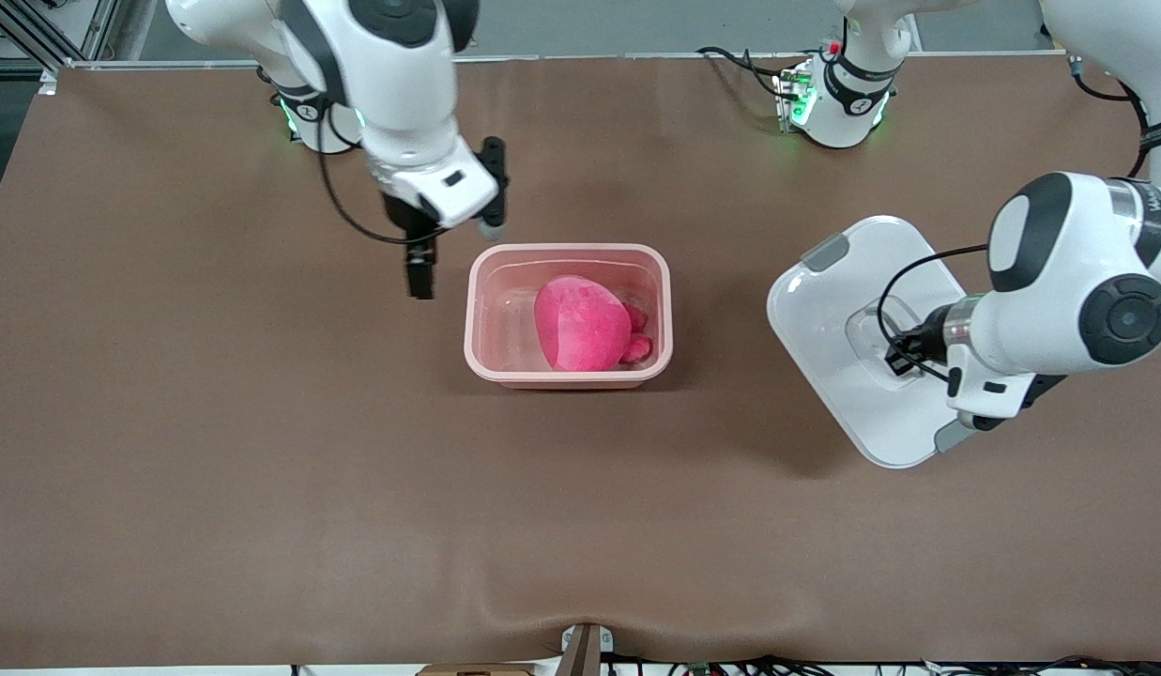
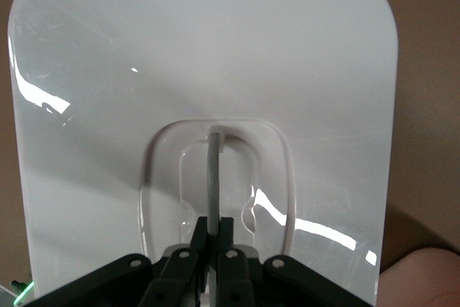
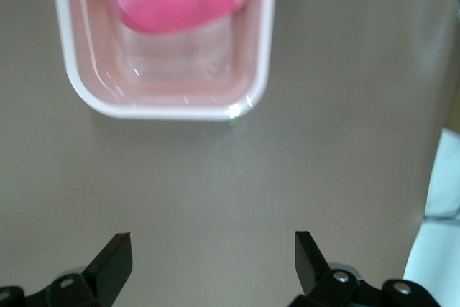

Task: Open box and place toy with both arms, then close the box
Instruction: 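Withdraw the right gripper while the left gripper carries the lid over the box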

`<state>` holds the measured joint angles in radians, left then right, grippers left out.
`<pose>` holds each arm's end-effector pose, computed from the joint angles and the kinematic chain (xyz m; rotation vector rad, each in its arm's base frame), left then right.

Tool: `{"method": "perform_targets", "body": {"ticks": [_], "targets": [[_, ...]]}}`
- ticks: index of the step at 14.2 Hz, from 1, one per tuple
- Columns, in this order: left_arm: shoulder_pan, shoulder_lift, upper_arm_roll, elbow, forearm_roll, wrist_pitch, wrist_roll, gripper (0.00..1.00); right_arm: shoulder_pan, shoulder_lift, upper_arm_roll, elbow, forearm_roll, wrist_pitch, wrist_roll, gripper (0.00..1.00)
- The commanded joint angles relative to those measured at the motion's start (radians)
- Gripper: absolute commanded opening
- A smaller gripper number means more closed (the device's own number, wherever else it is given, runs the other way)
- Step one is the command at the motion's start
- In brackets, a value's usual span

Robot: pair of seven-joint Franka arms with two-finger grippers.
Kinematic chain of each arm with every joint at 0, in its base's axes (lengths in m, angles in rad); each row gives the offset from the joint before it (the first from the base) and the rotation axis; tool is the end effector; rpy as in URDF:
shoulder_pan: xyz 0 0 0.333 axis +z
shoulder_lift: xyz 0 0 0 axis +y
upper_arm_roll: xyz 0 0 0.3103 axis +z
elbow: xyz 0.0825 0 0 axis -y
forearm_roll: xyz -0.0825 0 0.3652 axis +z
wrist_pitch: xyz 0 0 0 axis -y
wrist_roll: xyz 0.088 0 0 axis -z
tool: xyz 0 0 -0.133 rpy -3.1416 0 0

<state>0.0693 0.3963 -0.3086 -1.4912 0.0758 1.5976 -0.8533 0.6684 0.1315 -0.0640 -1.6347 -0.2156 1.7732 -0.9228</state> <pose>0.6035 -0.1136 0.4085 -2.8764 -0.9025 0.3867 0.4950 0.3148 0.5104 2.0673 2.0668 -0.0408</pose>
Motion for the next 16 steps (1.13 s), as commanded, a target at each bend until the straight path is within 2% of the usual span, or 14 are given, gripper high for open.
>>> {"method": "perform_targets", "body": {"ticks": [1, 6, 9, 12, 13, 16], "targets": [[-0.048, -0.010, -0.003, 0.017, -0.030, -0.004, -0.105, 0.00, -0.123, -0.032, 0.016, 0.001, -0.002, -0.047, 0.018, 1.00], [-0.178, -0.008, -0.001, 0.074, -0.068, 0.002, -0.389, 0.00, -0.367, -0.046, 0.016, 0.004, 0.145, -0.064, 0.042, 1.00], [-0.244, -0.010, -0.006, 0.077, -0.091, 0.050, -0.505, 0.00, -0.487, -0.038, 0.018, 0.057, 0.191, -0.174, 0.108, 1.00], [-0.330, -0.013, -0.007, 0.080, -0.083, 0.070, -0.735, 0.00, -0.512, -0.041, 0.018, 0.116, 0.162, -0.221, 0.286, 1.00], [-0.345, -0.010, -0.007, 0.078, -0.085, 0.096, -0.794, 0.00, -0.524, -0.044, 0.019, 0.125, 0.139, -0.216, 0.344, 1.00], [-0.403, 0.012, -0.007, 0.078, -0.094, 0.197, -0.939, 0.00, -0.558, -0.044, 0.013, 0.142, 0.145, -0.219, 0.592, 1.00]]}}
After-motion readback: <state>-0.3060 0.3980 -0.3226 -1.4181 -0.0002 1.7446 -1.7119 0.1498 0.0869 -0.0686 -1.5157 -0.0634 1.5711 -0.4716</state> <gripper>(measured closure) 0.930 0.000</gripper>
